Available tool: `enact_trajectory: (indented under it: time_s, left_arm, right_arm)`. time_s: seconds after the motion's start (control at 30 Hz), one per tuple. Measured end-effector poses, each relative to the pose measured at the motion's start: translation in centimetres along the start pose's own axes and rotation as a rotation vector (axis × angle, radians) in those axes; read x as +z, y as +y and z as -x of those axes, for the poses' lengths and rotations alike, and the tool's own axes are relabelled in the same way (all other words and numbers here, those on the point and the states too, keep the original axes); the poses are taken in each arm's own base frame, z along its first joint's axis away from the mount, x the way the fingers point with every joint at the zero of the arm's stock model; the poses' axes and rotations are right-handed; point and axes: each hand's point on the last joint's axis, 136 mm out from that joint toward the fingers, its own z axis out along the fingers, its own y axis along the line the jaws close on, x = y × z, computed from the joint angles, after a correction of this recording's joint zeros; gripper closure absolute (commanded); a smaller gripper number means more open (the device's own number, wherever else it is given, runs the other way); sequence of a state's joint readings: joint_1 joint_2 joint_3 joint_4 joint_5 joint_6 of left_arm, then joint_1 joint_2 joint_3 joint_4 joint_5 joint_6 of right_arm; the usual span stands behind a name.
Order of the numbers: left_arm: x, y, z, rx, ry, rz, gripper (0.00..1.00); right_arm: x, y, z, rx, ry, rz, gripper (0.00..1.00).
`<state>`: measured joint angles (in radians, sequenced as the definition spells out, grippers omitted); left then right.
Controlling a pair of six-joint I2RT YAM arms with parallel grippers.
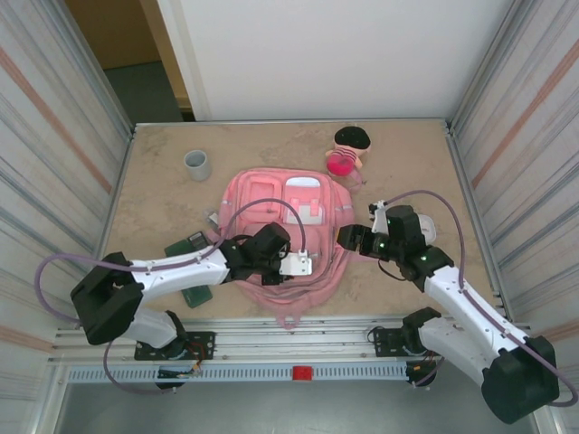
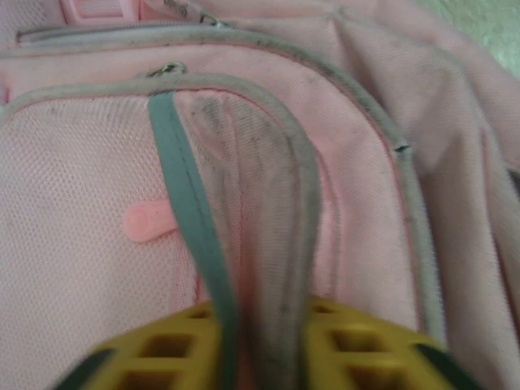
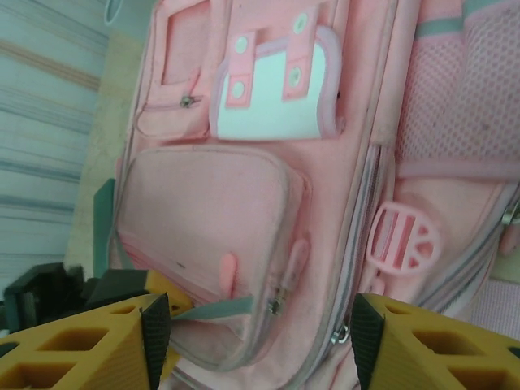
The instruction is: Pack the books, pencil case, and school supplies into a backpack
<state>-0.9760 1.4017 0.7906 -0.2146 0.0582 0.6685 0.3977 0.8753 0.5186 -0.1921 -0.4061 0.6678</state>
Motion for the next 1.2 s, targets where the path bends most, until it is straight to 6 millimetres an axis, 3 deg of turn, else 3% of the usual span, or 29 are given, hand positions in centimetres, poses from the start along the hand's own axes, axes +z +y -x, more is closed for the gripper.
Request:
enact_trajectory:
  time_s: [0.13, 0.33, 0.43, 0.6, 0.83, 1.1, 1.2]
  left_arm:
    - [-2.7, 1.3, 1.5, -0.065, -0.121, 0.036, 0.97]
    - [-6.8, 3.4, 2.0, -0.190, -0.291, 0.053, 0.98]
    - [-7.5, 3.7, 1.8, -0.213, -0.321, 0.047, 0.99]
    - [-7.6, 3.7, 1.7, -0.227, -0.337, 0.028, 0.99]
    - [-7.7, 4.6, 1.4, -0.289, -0.373, 0.038, 0.99]
    - [-8.0, 5.5, 1.6, -0.323, -0.405, 0.055, 0.99]
    - [-8.1, 5.5, 1.6, -0.334, -0.410, 0.053, 0.99]
  right_arm:
    - [0.7, 0.2, -0.6, -0.027, 0.014, 0.069, 0.35]
    - [1.9, 0.9, -0.3, -0.093, 0.015, 0.133, 0.26]
    - [2.9, 0.8, -0.4, -0.124, 0.039, 0.148, 0.20]
    - [3.7, 1.4, -0.9, -0.178, 0.084, 0.202, 0.20]
    - [3.5, 3.2, -1.4, -0.236, 0.129, 0.309, 0.30]
    - [2.4, 4.6, -1.9, -0.292, 0.138, 0.369, 0.60]
    - [2.4, 4.7, -2.1, -0.299, 0.145, 0.375, 0.64]
